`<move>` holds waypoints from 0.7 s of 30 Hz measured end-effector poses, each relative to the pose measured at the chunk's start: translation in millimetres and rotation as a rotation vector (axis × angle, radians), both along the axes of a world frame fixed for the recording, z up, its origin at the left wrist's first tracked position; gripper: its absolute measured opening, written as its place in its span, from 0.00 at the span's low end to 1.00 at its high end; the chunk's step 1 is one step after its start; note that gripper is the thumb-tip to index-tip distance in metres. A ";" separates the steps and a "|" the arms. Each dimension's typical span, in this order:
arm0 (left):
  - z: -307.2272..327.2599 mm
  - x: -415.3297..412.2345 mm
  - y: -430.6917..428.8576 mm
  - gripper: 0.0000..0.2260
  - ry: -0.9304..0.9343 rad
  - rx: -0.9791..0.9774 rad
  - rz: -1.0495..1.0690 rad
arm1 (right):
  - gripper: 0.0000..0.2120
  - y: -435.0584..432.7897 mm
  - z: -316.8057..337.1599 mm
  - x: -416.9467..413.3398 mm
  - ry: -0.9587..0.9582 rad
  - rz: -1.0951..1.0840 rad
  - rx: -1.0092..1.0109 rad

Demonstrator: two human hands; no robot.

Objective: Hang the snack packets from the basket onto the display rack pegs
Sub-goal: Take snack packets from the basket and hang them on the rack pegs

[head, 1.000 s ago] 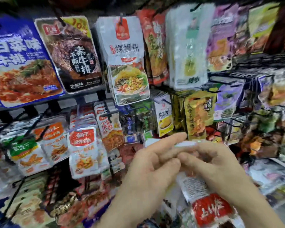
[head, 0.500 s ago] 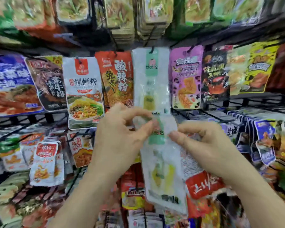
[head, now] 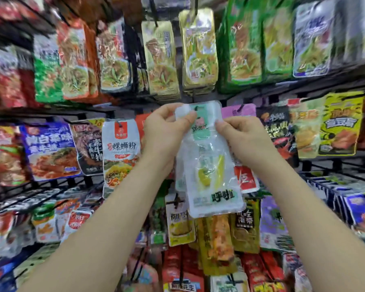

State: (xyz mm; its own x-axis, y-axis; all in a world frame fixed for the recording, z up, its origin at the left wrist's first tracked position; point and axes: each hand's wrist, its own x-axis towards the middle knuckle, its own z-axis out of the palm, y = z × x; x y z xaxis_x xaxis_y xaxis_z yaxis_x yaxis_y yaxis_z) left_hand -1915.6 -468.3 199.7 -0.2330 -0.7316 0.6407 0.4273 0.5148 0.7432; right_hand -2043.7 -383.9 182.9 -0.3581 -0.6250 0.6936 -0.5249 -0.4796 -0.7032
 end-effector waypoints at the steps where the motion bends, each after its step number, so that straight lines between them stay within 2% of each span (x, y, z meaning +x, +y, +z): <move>1: 1.7 -3.4 -2.7 0.06 -0.008 -0.010 0.028 | 0.18 -4.4 3.0 -0.9 -0.002 -0.013 -0.004; 3: 4.3 -8.1 -8.9 0.05 -0.036 -0.048 0.116 | 0.23 -11.5 8.0 -0.7 -0.001 -0.048 -0.006; 11: -2.5 -17.8 -30.8 0.04 -0.197 -0.176 0.323 | 0.23 -26.4 6.8 -1.3 0.096 -0.232 0.115; 13: -3.9 -18.7 -31.1 0.11 -0.288 -0.241 0.389 | 0.24 -27.7 3.9 -2.2 0.114 -0.265 0.119; 18: -33.5 -7.0 -19.1 0.40 -0.562 -0.331 0.560 | 0.24 -20.5 -0.7 -4.8 0.239 -0.411 0.151; 21: -58.5 0.3 -16.5 0.47 -0.597 -0.210 0.406 | 0.21 -2.6 -1.6 -10.9 0.347 -0.493 0.225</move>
